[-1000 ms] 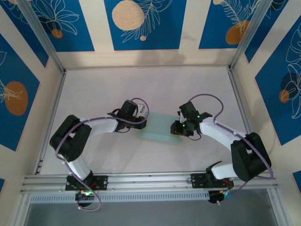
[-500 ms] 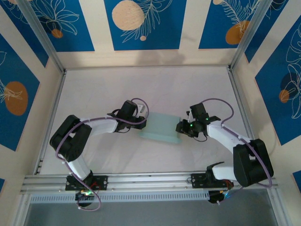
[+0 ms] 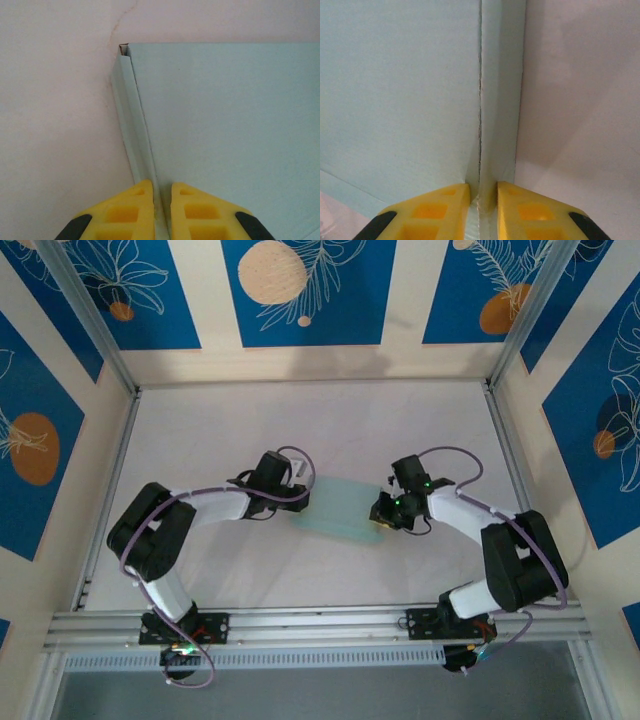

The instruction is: Fold the paper box

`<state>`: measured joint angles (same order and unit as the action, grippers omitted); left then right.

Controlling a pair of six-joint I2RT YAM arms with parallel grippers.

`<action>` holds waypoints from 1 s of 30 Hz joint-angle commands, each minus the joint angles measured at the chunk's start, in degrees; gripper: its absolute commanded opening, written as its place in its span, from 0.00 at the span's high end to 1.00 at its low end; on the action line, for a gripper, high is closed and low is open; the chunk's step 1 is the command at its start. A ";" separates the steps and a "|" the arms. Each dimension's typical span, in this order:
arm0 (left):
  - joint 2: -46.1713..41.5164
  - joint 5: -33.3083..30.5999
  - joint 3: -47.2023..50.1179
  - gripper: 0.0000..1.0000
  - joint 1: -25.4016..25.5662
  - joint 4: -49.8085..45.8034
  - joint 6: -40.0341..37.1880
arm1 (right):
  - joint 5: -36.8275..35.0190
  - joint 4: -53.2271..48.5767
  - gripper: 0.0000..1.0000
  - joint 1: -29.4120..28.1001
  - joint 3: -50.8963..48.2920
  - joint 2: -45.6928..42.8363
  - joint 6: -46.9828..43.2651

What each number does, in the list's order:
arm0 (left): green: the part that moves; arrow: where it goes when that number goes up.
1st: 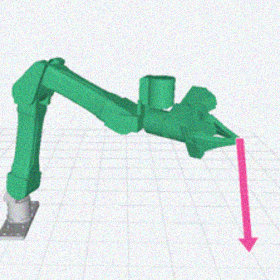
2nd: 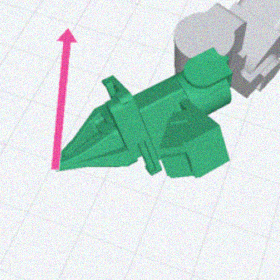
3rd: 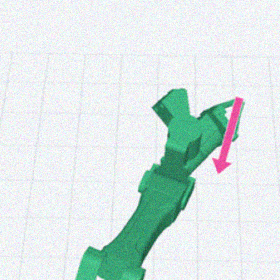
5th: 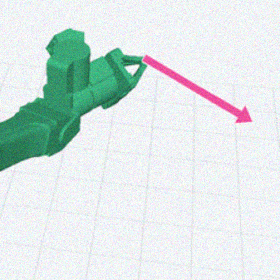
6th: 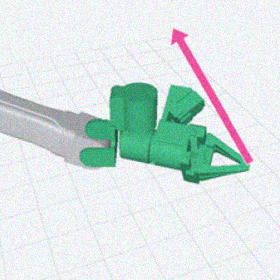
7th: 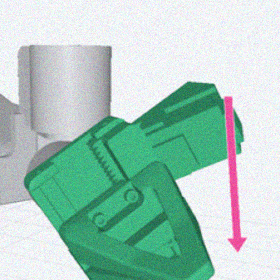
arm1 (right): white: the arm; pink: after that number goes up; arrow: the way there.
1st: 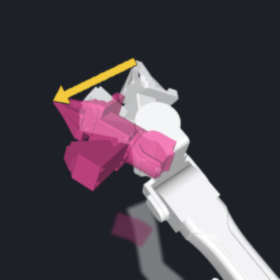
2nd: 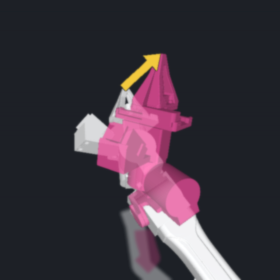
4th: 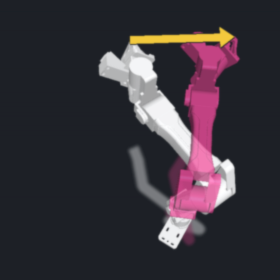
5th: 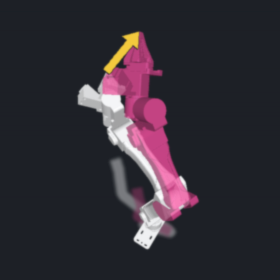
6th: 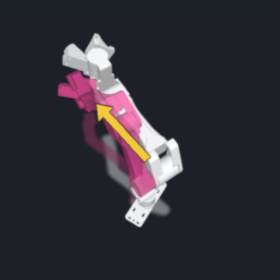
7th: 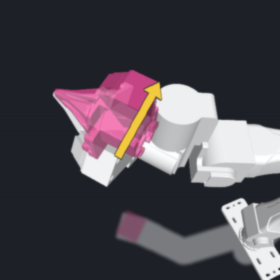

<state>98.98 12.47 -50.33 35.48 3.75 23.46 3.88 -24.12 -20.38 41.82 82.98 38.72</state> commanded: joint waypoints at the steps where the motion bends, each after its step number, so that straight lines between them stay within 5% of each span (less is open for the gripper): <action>1: 4.20 0.56 2.19 0.91 0.40 -8.10 -0.83 | -5.01 -2.31 0.78 -2.38 -0.69 4.75 1.18; 9: 4.43 -0.83 4.26 0.94 0.34 -7.94 0.09 | -3.45 -2.25 0.77 -2.16 -0.33 2.67 0.11; 15: 3.16 -3.37 5.21 1.00 -0.89 -8.43 -1.25 | 4.11 2.40 0.43 3.48 -2.34 -8.19 0.13; 18: 3.22 -2.26 5.24 1.00 -1.41 -7.97 -1.98 | 8.84 4.94 0.33 7.23 -3.24 -8.54 0.53; 30: 3.15 2.60 6.57 1.00 -4.77 -7.23 -3.05 | 20.25 15.15 0.14 13.35 -7.40 0.73 2.73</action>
<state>98.74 16.80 -47.37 32.03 8.54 22.35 18.79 -11.55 -7.05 34.09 81.84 41.43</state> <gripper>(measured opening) 0.045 0.861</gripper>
